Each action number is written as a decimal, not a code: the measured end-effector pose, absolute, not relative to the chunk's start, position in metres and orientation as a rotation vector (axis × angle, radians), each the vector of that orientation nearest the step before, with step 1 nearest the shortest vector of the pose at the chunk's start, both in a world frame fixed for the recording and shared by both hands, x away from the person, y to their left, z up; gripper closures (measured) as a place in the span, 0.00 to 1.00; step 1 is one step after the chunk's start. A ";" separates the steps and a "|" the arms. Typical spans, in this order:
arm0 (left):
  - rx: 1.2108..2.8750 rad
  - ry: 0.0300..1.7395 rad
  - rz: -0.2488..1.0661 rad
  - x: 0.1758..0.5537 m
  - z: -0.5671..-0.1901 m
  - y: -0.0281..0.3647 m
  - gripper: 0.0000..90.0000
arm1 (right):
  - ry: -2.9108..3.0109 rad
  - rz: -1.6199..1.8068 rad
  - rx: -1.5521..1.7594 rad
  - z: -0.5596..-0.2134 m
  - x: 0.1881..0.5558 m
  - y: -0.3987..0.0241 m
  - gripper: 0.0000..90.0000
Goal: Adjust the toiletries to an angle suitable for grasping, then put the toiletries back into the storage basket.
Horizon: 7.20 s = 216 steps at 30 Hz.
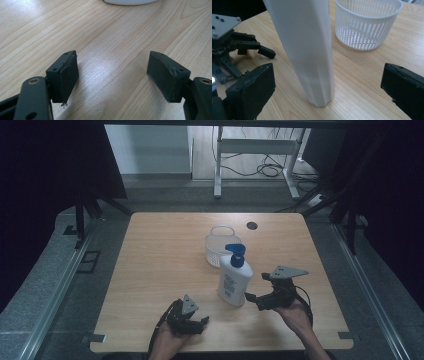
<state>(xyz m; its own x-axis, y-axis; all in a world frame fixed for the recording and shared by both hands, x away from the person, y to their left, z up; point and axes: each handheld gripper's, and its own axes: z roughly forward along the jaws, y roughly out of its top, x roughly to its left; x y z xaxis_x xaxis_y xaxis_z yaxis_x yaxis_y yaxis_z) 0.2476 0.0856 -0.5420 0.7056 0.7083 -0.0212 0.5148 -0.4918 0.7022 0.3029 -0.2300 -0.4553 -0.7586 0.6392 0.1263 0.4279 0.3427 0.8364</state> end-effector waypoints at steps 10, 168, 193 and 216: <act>2.199 0.930 0.352 0.247 -0.542 0.085 0.27 | 2.402 1.355 0.918 -0.447 0.312 -0.212 0.00; 2.203 0.922 0.343 0.248 -0.542 0.084 0.24 | 2.531 1.462 0.401 -0.310 0.435 -0.170 0.42; 2.209 0.916 0.341 0.248 -0.542 0.084 0.23 | 2.511 1.442 0.456 -0.317 0.473 -0.160 0.42; 2.211 0.918 0.341 0.248 -0.542 0.084 0.23 | 2.509 1.446 0.475 -0.341 0.495 -0.150 0.42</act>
